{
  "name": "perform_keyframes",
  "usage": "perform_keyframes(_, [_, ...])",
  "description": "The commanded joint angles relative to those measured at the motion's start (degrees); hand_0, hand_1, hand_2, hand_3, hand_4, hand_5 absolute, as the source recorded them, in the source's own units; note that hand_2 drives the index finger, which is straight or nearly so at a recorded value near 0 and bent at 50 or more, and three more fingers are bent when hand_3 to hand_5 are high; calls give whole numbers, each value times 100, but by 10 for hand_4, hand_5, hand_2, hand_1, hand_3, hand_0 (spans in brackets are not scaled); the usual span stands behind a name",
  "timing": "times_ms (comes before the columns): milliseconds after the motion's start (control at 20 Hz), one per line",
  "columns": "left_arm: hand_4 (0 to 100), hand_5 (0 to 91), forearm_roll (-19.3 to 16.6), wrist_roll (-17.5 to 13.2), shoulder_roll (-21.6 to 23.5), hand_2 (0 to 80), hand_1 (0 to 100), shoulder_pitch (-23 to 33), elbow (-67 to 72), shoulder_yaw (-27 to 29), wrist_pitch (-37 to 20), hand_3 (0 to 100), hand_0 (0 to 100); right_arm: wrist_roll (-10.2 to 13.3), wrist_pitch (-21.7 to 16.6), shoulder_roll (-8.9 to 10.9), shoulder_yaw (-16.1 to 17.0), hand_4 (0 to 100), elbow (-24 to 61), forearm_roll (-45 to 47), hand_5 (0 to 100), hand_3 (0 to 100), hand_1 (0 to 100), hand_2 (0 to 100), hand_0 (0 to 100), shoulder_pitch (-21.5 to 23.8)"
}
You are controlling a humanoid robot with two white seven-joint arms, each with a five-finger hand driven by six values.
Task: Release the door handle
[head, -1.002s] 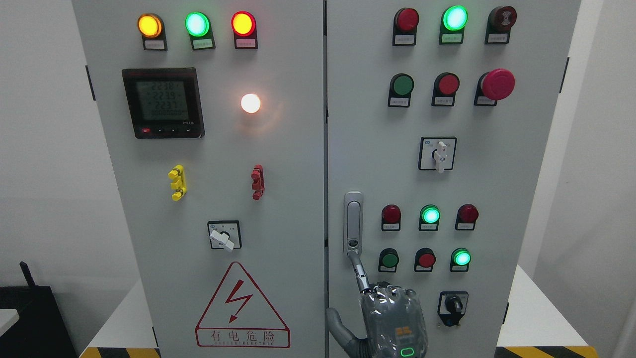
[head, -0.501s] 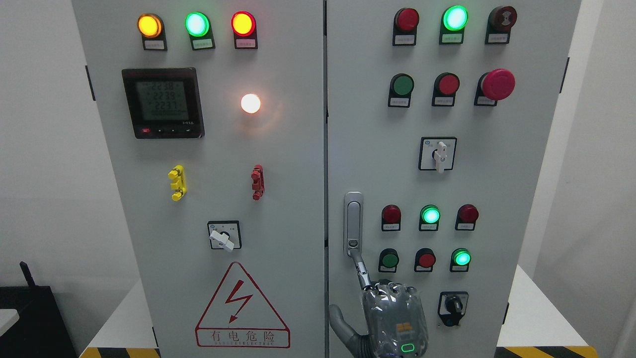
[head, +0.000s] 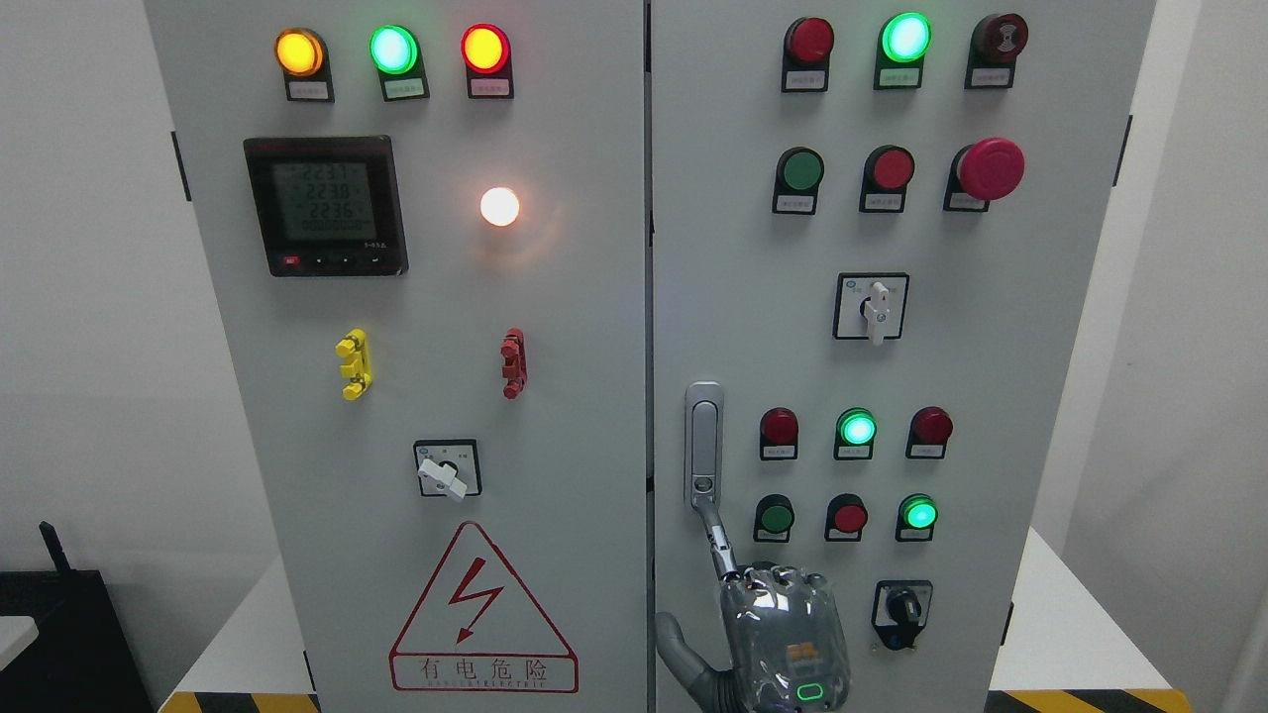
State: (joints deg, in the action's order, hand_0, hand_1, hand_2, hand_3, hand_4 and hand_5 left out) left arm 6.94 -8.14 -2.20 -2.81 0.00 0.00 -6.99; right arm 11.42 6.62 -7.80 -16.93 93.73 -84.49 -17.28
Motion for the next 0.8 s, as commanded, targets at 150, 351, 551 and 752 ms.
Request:
perform_keyframes(150, [0, 0, 0, -3, 0, 0, 389, 0, 97, 62, 5, 0, 120, -17, -2, -2, 15, 960, -21, 2, 1000, 1000, 310, 0, 324, 67])
perform_keyframes(351, [0, 0, 0, -3, 0, 0, 389, 0, 97, 62, 5, 0, 120, 36, -29, -28, 23, 960, 5, 2, 1000, 1000, 309, 0, 326, 23])
perform_keyframes(551, [0, 0, 0, -3, 0, 0, 389, 0, 97, 62, 5, 0, 120, 80, -46, -28, 50, 960, 5, 29, 1000, 1000, 307, 0, 327, -47])
perform_keyframes(752, [0, 0, 0, -3, 0, 0, 389, 0, 97, 62, 5, 0, 120, 168, -55, -28, 50, 957, 14, 29, 1000, 1000, 306, 0, 328, -74])
